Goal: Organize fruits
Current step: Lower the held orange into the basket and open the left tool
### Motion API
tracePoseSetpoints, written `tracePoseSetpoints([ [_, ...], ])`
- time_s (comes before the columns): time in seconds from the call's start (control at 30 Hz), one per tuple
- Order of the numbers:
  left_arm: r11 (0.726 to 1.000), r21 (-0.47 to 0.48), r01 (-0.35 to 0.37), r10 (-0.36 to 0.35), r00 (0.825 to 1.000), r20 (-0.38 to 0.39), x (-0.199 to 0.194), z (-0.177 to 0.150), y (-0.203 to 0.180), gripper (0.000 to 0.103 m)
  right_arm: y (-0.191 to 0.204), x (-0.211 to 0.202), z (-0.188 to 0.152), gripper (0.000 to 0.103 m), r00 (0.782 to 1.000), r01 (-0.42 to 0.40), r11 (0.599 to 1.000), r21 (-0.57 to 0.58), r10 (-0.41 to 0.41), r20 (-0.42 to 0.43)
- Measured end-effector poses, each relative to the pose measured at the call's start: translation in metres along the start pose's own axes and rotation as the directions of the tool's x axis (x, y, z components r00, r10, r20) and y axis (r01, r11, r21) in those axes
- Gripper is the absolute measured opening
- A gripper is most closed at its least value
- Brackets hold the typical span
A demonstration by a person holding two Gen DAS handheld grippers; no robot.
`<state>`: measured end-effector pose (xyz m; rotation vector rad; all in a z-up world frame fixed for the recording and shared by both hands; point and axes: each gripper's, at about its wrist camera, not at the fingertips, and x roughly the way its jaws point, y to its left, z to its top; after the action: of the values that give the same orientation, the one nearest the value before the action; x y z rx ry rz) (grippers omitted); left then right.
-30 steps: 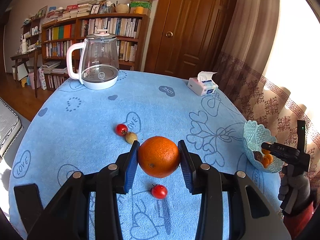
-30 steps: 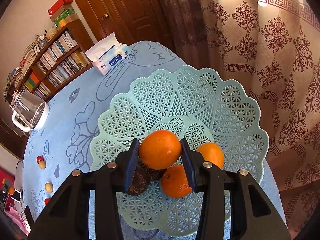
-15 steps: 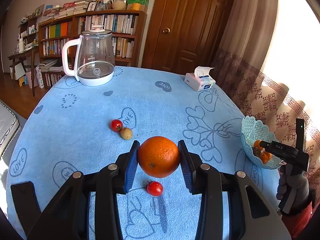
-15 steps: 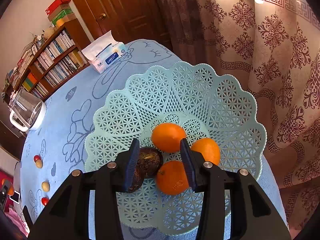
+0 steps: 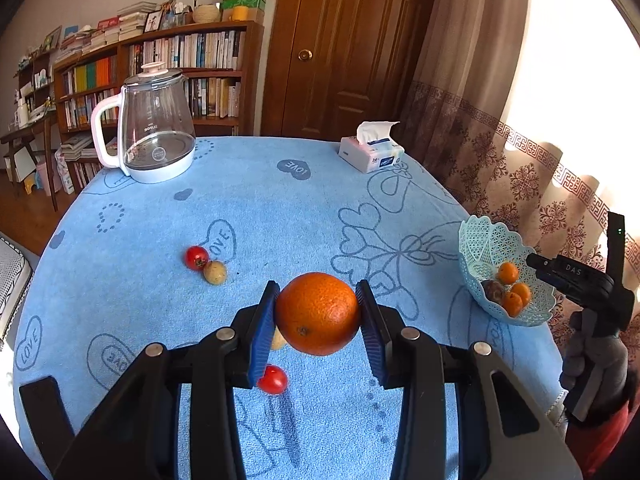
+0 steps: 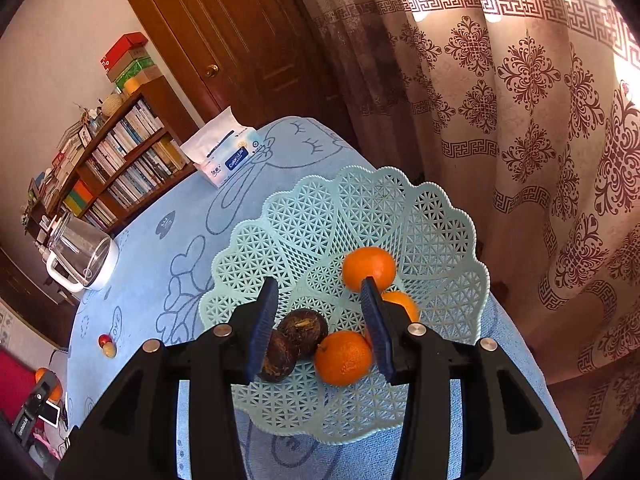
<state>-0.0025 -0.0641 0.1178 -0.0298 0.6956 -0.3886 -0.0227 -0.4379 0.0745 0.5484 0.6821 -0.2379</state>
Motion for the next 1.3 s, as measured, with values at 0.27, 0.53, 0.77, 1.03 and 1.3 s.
tracePoseSetpoints([
  [0.27,0.988,0.094,0.119,-0.116,0.992,-0.039,0.025,0.017,-0.055,0.040,-0.012,-0.015,0.011,0.044,0.999,-0.019,0.999,0.035,0.017,0.045],
  [0.53,0.958,0.129,0.255,-0.241,0.963,-0.118,0.070,0.034,-0.112,0.040,-0.011,-0.026,0.016,0.044,0.997,-0.029,0.999,0.032,0.026,0.078],
  [0.77,0.929,0.115,0.351,-0.323,0.924,-0.206,0.117,0.038,-0.152,0.040,-0.015,-0.022,0.018,0.044,0.997,-0.031,0.999,0.038,0.028,0.069],
  [1.03,0.917,0.151,0.370,-0.324,0.909,-0.262,0.154,0.032,-0.187,0.040,-0.018,-0.013,0.019,0.045,0.998,-0.032,0.998,0.051,0.030,0.052],
  [1.3,0.923,0.139,0.359,-0.305,0.902,-0.306,0.176,0.025,-0.192,0.040,-0.020,-0.007,0.018,0.045,0.999,-0.028,0.998,0.055,0.026,0.037],
])
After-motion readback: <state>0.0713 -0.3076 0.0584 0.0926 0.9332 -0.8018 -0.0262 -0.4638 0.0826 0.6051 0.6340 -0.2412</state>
